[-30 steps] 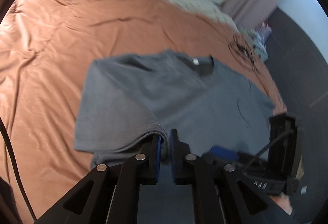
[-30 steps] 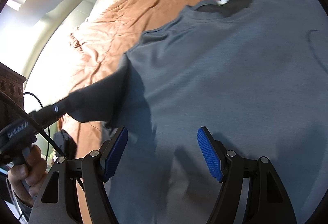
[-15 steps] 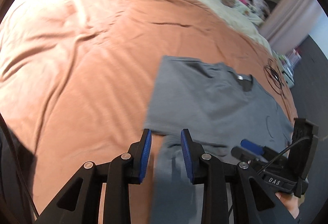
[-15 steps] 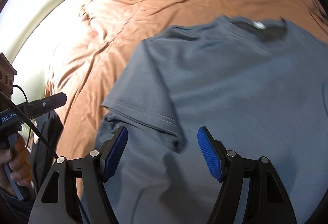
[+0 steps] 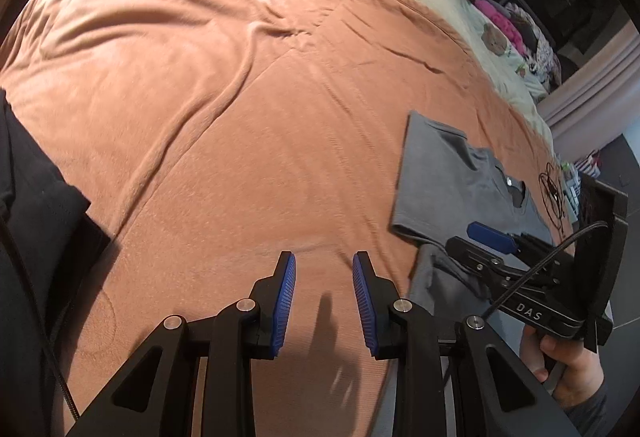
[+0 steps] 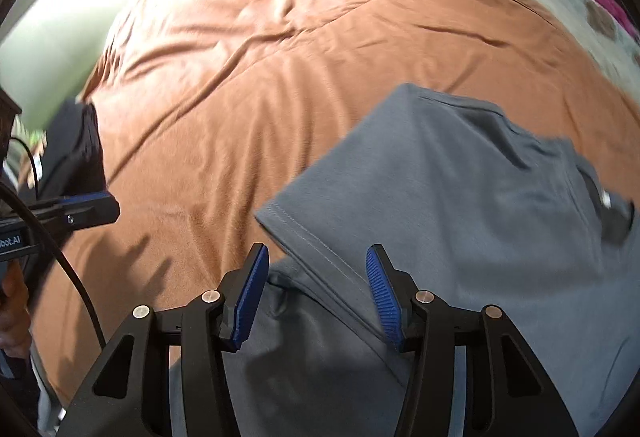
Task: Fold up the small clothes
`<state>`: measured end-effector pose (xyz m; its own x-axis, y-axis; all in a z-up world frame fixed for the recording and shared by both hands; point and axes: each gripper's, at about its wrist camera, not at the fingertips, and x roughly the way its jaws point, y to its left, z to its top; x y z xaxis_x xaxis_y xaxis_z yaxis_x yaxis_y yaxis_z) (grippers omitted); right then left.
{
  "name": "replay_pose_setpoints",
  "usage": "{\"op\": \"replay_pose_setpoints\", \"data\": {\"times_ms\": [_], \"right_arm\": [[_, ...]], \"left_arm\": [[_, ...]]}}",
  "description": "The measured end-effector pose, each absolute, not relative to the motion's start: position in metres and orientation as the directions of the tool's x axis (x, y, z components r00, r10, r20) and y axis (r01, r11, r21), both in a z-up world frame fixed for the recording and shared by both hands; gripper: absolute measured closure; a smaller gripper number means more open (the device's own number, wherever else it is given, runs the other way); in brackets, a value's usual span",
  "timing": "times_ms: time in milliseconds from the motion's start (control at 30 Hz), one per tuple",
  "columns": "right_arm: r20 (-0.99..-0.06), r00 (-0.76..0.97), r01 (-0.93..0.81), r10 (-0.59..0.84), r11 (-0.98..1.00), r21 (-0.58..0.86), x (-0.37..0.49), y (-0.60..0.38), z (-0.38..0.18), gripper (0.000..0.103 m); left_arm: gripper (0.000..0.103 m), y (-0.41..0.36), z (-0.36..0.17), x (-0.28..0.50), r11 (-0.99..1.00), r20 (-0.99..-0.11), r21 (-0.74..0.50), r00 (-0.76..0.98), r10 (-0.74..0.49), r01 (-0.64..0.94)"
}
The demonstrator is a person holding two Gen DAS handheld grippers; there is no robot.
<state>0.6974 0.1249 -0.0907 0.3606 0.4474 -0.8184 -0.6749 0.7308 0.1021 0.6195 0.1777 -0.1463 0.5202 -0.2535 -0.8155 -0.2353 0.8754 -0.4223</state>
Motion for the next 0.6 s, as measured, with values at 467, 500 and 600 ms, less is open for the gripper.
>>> {"op": "replay_pose_setpoints", "data": {"times_ms": [467, 500, 600], "right_arm": [[-0.86, 0.334, -0.651, 0.385, 0.754, 0.085, 0.715, 0.158, -0.118, 0.092], [-0.854, 0.34, -0.647, 0.393, 0.757, 0.091, 0.715, 0.155, -0.114, 0.098], [-0.827, 0.361, -0.621, 0.432, 0.773, 0.132, 0.716, 0.137, -0.103, 0.101]], "left_arm": [[0.072, 0.195, -0.154, 0.615, 0.861, -0.806, -0.444, 0.531, -0.262, -0.248], [0.072, 0.194, -0.153, 0.616, 0.863, -0.808, -0.44, 0.528, -0.261, -0.247], [0.072, 0.188, -0.148, 0.624, 0.873, -0.815, -0.426, 0.521, -0.255, -0.239]]}}
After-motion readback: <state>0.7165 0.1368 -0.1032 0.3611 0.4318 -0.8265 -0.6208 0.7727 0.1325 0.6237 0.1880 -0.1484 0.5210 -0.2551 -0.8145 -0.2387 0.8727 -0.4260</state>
